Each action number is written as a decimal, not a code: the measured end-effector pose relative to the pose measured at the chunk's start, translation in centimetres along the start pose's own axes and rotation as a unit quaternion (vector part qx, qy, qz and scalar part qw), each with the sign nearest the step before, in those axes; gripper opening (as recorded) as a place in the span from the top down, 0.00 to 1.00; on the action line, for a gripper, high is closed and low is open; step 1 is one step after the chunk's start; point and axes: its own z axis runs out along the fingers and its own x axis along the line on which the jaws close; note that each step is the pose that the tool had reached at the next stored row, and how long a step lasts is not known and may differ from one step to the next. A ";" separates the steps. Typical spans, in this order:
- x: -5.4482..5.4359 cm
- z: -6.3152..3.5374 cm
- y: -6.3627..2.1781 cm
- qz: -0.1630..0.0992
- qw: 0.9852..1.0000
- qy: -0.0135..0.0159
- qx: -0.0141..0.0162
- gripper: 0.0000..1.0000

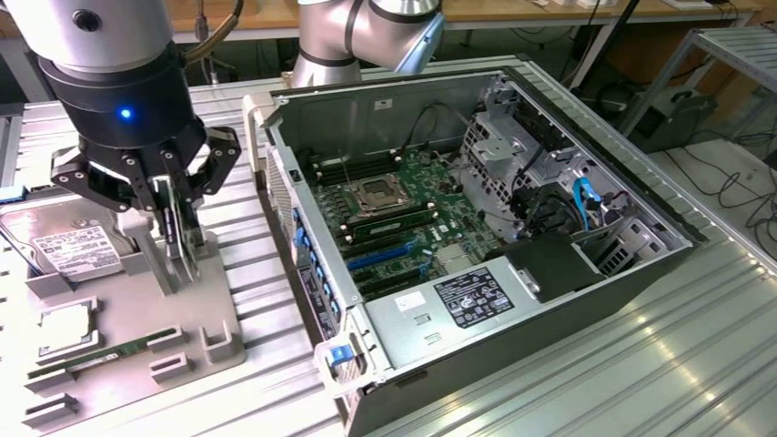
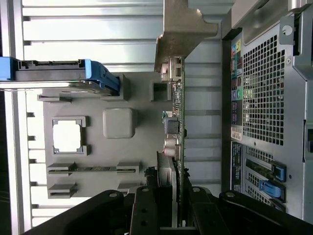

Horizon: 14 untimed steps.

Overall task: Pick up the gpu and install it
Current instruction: 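Pick up the gpu and move the gpu toward the slot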

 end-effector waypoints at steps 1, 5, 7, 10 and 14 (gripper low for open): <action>0.0 -0.09 0.00 0.000 1.000 0.000 0.000 0.72; 0.0 -0.69 0.02 0.000 1.000 0.000 0.000 0.72; 0.0 -1.08 0.03 0.000 1.000 0.000 0.000 0.72; 0.0 -1.53 0.04 0.000 1.000 0.000 -0.001 0.72; 0.0 -2.30 0.06 0.000 1.000 0.000 -0.001 0.72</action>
